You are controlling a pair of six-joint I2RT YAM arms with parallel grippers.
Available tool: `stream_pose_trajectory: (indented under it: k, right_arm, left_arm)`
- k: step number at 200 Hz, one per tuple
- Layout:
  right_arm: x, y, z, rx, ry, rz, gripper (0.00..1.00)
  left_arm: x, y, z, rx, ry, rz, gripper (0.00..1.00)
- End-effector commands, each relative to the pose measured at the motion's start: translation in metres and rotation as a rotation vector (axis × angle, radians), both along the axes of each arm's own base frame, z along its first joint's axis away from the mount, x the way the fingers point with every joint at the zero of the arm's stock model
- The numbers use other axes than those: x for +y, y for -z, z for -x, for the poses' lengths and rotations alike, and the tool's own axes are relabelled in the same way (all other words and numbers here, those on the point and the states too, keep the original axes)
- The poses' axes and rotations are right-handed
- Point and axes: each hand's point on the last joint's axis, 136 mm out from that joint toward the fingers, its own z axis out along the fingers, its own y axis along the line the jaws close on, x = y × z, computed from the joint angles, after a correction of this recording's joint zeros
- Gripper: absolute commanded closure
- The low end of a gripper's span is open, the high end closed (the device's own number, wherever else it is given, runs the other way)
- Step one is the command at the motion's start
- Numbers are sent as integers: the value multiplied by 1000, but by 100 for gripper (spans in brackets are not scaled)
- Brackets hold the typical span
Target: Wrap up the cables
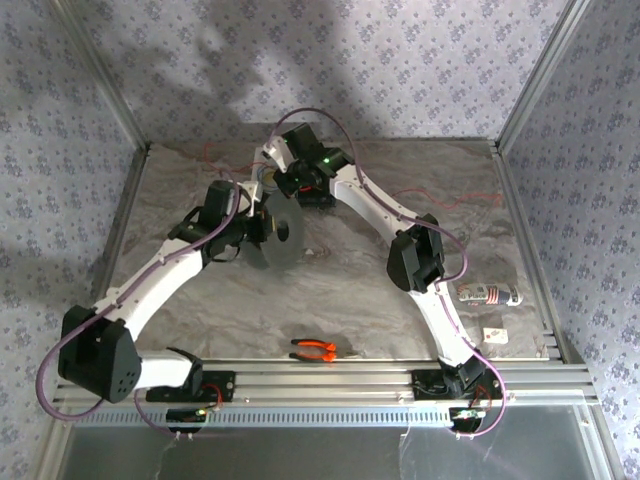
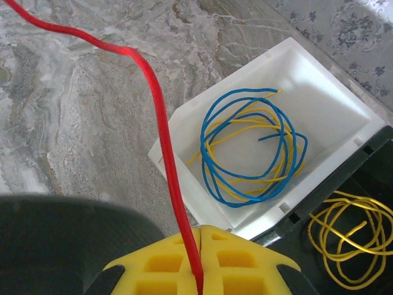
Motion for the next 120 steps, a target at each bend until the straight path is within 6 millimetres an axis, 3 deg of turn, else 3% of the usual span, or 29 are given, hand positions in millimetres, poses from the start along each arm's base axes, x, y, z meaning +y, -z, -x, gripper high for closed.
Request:
stream_pose_trajectory:
  k: [1,33,120]
  right_arm:
    - [0,-18,8,0,-9,-30,100]
    - [0,-15,9,4,-11,-27,100]
    - [-1,-11,9,15,-12,-21,100]
  left_arm:
    - [46,13,8,35,-104,-284,100]
    - [57,16,0,37,-154,-352,100]
    - [54,25,-16,32,-177,-372,100]
